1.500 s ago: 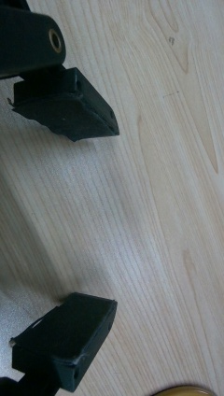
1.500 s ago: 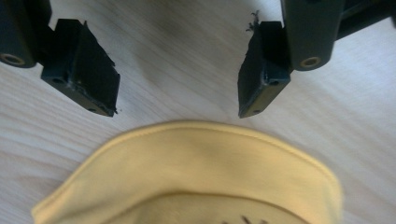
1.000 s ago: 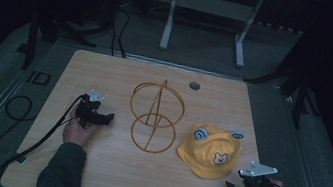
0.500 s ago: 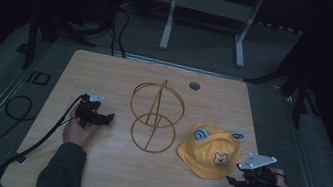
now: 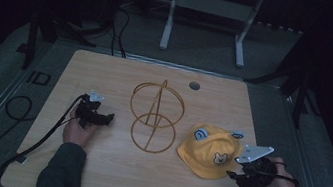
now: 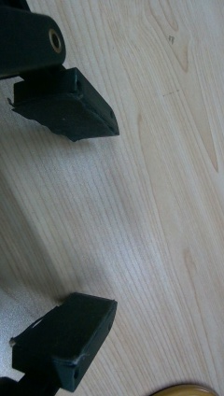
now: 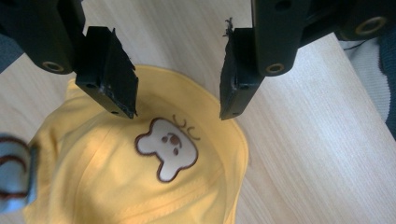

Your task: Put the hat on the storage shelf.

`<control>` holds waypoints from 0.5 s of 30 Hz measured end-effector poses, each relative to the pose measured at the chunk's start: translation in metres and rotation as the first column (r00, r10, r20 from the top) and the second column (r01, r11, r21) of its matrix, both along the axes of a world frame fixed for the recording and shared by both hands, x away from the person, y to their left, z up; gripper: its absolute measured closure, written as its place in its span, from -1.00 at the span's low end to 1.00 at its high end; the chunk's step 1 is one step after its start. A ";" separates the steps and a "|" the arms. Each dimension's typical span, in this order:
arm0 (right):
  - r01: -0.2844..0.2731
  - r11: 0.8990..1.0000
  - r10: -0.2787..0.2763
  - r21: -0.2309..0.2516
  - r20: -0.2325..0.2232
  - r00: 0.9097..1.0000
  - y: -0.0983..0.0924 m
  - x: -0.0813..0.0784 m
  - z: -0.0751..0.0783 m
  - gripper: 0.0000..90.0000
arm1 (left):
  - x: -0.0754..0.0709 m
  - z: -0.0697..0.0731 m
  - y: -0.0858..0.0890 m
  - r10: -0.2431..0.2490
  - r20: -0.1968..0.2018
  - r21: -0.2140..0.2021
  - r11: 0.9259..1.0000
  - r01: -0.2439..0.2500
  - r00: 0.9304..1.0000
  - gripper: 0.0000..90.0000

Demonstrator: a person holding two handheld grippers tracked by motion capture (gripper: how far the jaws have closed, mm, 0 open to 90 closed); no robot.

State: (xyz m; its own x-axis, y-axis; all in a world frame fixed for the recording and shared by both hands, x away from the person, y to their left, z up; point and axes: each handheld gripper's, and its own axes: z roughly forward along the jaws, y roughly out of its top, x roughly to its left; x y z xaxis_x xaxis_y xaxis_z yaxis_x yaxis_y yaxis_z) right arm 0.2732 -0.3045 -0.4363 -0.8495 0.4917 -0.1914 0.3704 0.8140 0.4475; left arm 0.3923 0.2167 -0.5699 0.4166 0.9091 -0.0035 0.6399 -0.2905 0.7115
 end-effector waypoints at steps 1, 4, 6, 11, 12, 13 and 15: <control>-0.006 1.000 0.006 -0.004 0.002 1.000 0.001 0.001 0.001 0.03 | 0.000 0.000 0.000 0.000 0.000 0.000 1.000 0.000 1.000 -0.68; -0.023 1.000 0.023 -0.013 0.004 1.000 0.002 0.005 0.006 0.02 | 0.000 0.000 0.000 0.000 0.000 0.000 1.000 0.000 1.000 -0.68; -0.042 0.999 0.042 -0.010 0.000 0.999 0.003 0.008 0.009 0.02 | 0.000 0.000 0.000 0.000 0.000 0.000 1.000 0.000 1.000 -0.68; -0.069 0.997 0.069 -0.029 0.000 0.998 0.007 0.014 0.016 0.03 | 0.000 0.000 0.000 0.000 0.000 0.000 1.000 0.000 1.000 -0.68; -0.071 0.997 0.071 -0.030 0.000 0.997 0.008 0.016 0.018 0.03 | 0.000 0.000 0.000 0.000 0.000 0.000 1.000 0.000 1.000 -0.68; -0.074 0.997 0.074 -0.032 0.002 0.997 0.008 0.017 0.020 0.03 | 0.000 0.000 0.000 0.000 0.000 0.000 1.000 0.000 1.000 -0.68; -0.082 0.996 0.083 -0.038 0.004 0.997 0.011 0.020 0.024 0.03 | 0.000 0.000 0.000 0.000 0.000 0.000 1.000 0.000 1.000 -0.68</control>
